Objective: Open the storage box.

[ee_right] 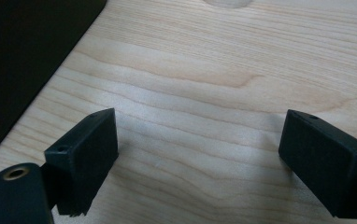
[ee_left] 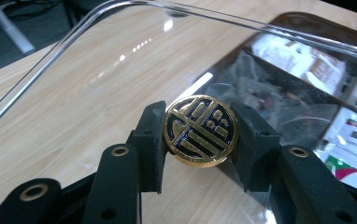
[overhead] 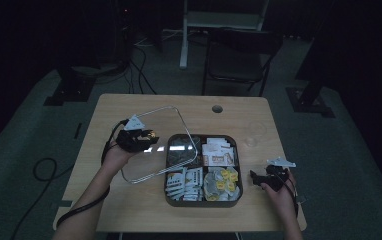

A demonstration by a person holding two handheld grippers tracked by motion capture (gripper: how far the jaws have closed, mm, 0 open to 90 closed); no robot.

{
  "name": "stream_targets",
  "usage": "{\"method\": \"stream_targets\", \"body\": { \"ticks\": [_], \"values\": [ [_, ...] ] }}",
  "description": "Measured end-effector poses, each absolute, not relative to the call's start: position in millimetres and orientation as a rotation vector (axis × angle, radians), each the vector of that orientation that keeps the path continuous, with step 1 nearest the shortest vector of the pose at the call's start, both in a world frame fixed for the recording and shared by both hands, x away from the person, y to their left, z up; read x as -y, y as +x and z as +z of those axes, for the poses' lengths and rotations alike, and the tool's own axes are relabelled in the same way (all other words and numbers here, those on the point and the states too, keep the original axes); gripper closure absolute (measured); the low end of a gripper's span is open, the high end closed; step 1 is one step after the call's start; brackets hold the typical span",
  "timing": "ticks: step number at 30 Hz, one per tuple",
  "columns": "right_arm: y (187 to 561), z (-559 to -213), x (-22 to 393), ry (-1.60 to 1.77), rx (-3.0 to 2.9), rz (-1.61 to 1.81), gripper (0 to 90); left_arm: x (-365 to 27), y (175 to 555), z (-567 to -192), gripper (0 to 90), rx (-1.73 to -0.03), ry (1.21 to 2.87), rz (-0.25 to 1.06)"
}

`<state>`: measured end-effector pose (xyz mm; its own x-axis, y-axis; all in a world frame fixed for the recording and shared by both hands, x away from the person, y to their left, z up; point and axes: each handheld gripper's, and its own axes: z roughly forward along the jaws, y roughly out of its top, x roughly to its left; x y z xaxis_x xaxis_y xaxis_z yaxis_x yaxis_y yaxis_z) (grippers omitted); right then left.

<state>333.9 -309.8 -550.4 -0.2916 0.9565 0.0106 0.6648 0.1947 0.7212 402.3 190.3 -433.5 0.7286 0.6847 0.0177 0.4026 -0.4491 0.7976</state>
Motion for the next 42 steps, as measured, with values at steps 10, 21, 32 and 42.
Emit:
{"method": "stream_targets", "body": {
  "ticks": [10,21,32,42],
  "values": [
    [333.9,-550.4,309.8,1.511,-2.031,0.875,11.4,-220.2,403.7,-439.0,59.7,-0.912,2.075,0.481],
    [333.9,-550.4,309.8,1.512,-2.031,0.875,11.4,-254.5,403.7,-448.3,59.7,-1.035,2.025,0.522],
    [333.9,-550.4,309.8,1.512,-2.031,0.875,11.4,-278.9,405.4,-466.7,59.7,-1.141,1.974,0.552],
    [333.9,-550.4,309.8,1.512,-2.031,0.875,11.4,-278.9,415.2,-493.3,59.7,-1.216,1.974,0.579]
  ]
}}
